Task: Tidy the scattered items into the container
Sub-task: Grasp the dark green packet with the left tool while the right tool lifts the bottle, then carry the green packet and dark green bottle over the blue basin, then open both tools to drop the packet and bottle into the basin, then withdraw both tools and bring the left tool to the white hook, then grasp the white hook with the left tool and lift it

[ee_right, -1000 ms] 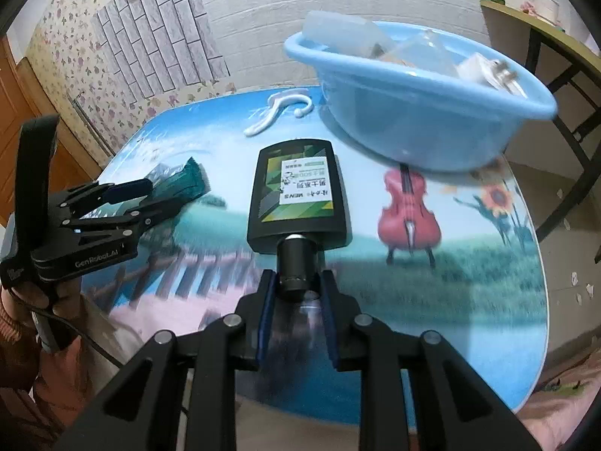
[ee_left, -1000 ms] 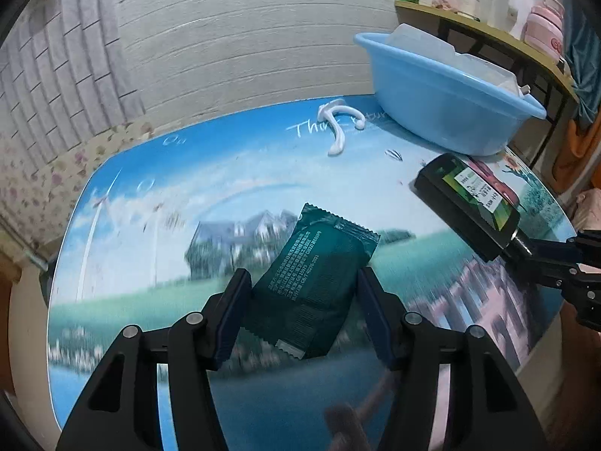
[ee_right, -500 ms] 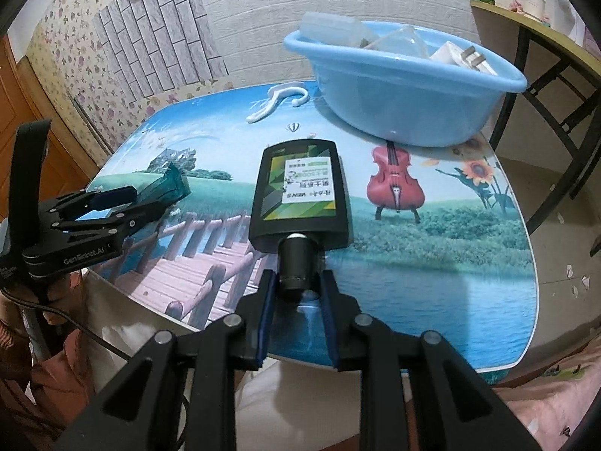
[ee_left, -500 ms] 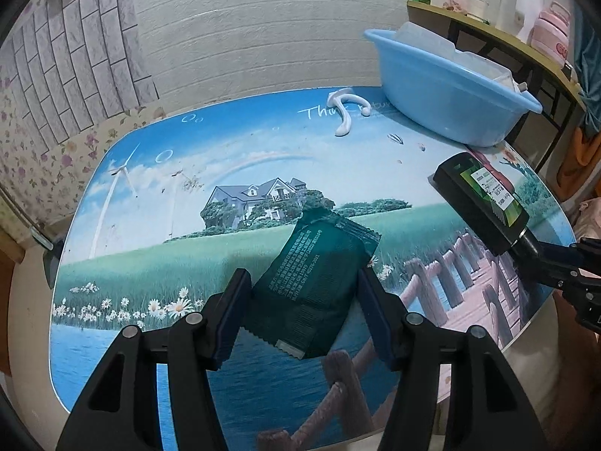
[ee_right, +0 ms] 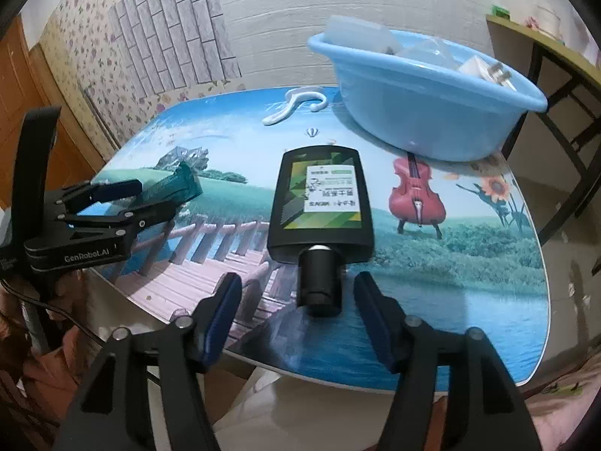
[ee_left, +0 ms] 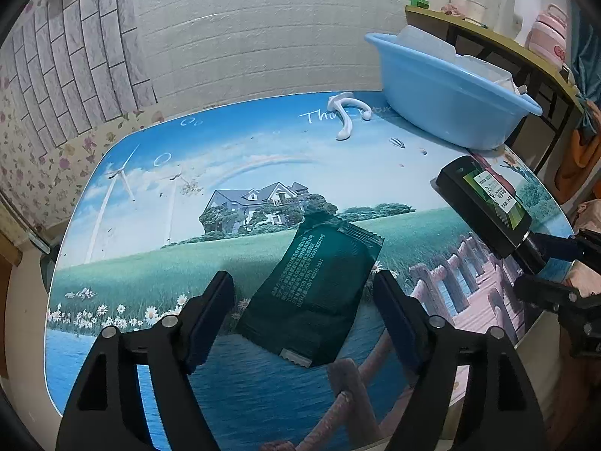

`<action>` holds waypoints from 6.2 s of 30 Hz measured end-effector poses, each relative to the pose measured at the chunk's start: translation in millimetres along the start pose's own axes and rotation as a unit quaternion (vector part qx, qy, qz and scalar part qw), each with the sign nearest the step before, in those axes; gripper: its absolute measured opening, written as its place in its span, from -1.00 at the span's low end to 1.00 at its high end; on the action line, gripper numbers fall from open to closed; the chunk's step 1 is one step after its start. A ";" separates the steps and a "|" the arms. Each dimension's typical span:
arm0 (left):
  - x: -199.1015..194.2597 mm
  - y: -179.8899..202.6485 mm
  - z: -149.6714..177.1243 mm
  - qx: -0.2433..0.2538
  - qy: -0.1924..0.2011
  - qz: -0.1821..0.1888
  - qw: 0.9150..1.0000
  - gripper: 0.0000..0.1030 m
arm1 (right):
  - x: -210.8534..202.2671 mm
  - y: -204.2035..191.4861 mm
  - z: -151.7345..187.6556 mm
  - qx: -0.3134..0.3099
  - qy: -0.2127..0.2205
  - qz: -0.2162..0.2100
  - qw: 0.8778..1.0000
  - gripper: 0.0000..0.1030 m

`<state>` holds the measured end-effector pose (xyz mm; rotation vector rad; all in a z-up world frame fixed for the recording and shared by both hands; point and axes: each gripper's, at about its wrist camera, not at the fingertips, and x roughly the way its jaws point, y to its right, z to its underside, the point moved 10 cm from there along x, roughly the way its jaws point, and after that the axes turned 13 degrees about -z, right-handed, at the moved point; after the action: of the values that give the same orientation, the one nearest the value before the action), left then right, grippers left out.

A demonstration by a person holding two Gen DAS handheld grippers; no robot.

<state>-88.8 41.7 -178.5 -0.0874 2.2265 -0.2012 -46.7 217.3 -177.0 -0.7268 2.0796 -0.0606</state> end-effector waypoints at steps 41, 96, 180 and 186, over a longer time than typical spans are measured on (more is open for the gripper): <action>-3.8 -37.6 -4.1 -0.022 0.008 -0.006 1.000 0.05 | 39.6 -30.3 -55.3 -0.045 0.007 -0.011 0.999 0.18; -13.2 140.2 -200.9 0.061 0.101 0.084 0.989 0.08 | -73.8 135.6 -165.5 0.045 0.166 0.022 0.985 0.18; 88.8 50.2 -147.1 0.136 0.025 0.062 0.988 0.77 | -50.7 106.0 -158.0 0.038 0.140 0.031 0.989 0.34; 98.8 58.2 -149.6 0.154 0.017 0.075 0.985 0.80 | -51.7 112.6 -156.9 0.054 0.143 0.026 0.988 0.34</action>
<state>-267.0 102.8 -174.9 0.2532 2.1982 -0.4646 -199.9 301.8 -80.3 -0.6258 2.3457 -0.2594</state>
